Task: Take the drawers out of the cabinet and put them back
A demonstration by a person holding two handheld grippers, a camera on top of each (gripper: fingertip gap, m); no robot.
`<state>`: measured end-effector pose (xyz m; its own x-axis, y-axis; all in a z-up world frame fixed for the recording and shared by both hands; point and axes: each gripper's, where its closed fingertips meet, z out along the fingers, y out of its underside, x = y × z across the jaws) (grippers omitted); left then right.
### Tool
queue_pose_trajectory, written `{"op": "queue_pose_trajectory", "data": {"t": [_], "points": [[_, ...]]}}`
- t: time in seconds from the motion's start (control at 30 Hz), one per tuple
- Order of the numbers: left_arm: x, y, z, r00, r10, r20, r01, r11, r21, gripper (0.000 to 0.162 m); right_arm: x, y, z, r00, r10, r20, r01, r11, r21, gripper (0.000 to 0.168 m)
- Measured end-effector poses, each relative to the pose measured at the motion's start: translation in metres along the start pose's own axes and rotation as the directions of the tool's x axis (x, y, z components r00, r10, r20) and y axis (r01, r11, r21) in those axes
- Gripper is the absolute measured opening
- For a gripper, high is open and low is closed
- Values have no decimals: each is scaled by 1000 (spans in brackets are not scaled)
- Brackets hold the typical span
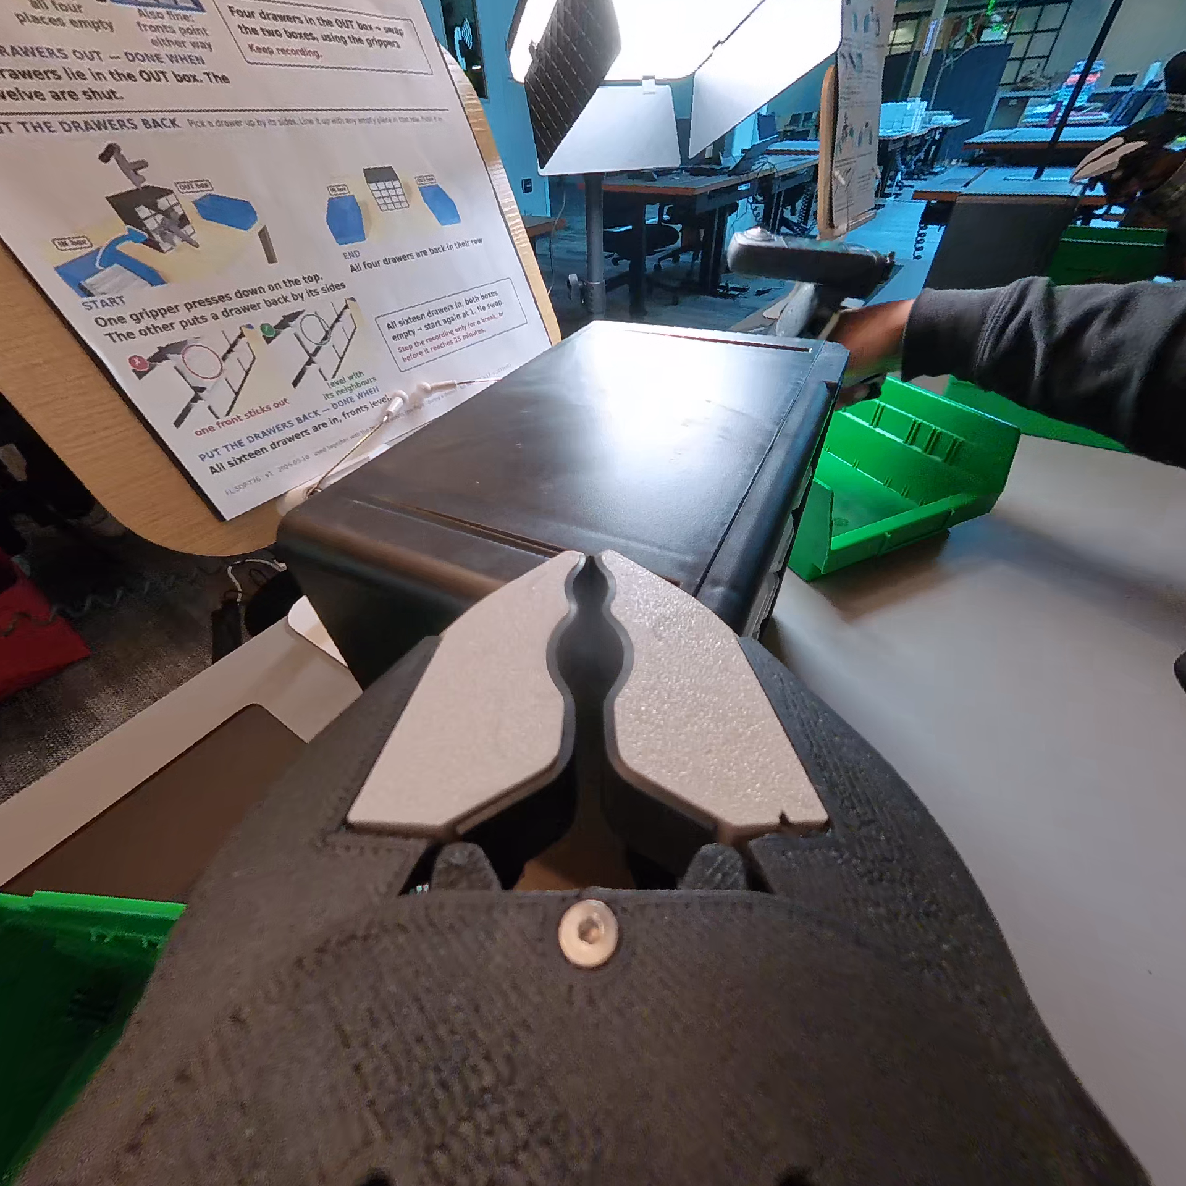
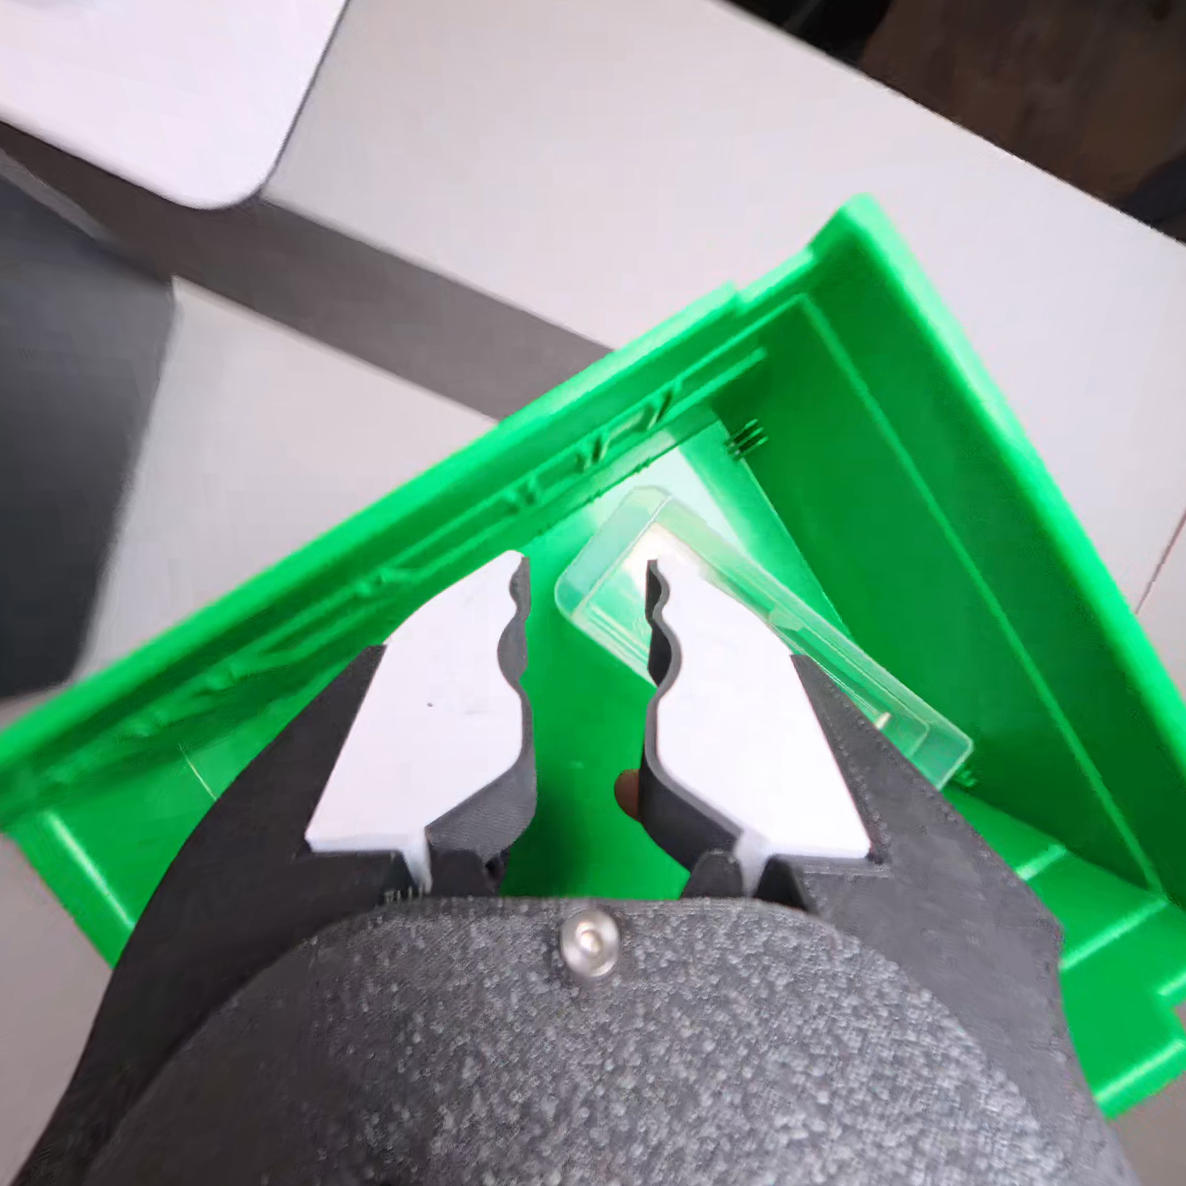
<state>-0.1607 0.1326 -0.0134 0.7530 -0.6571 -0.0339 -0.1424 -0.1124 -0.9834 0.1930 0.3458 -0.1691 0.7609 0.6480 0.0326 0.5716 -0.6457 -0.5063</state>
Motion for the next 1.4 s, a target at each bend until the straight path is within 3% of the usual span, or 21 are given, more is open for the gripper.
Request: {"op": "queue_pose_trajectory", "data": {"t": [0.03,0.13,0.2,0.27,0.63,0.77,0.9,1.03,1.13,1.27,1.4], "points": [[0,0,0,1000,-2,-1,2,1000,1,0,-3,10,-1,997,-71,13,71,997,-32,36],[0,0,0,1000,-1,-1,1,1000,2,0,-2,35,4,979,-203,2,202,972,-124,36],[0,0,0,1000,1,2,-1,1000,1,0,6,44,9,958,-281,-62,268,949,-165,26],[0,0,0,1000,1,3,-1,1000,2,0,13,42,12,936,-327,-128,306,938,-161,10],[0,0,0,1000,-4,-5,4,1000,11,0,34,19,25,841,-433,-326,401,902,-162,6],[0,0,0,1000,0,-3,0,1000,9,0,26,6,7,828,-416,-376,424,903,-65,9],[0,0,0,1000,4,1,-4,1000,5,0,-3,-27,-51,851,-302,-430,417,887,201,14],[0,0,0,1000,4,4,-4,1000,4,0,-54,-54,-129,864,-232,-446,439,780,446,16],[0,0,0,1000,1,8,-1,1000,4,0,-122,-63,-173,858,-298,-418,503,656,563,16],[0,0,0,1000,9,24,-9,1000,-6,0,-209,-58,-186,697,-464,-547,717,479,507,17],[0,0,-1,999,-7,51,9,1000,-28,0,-281,-54,-164,511,-554,-658,859,291,422,17]]}}
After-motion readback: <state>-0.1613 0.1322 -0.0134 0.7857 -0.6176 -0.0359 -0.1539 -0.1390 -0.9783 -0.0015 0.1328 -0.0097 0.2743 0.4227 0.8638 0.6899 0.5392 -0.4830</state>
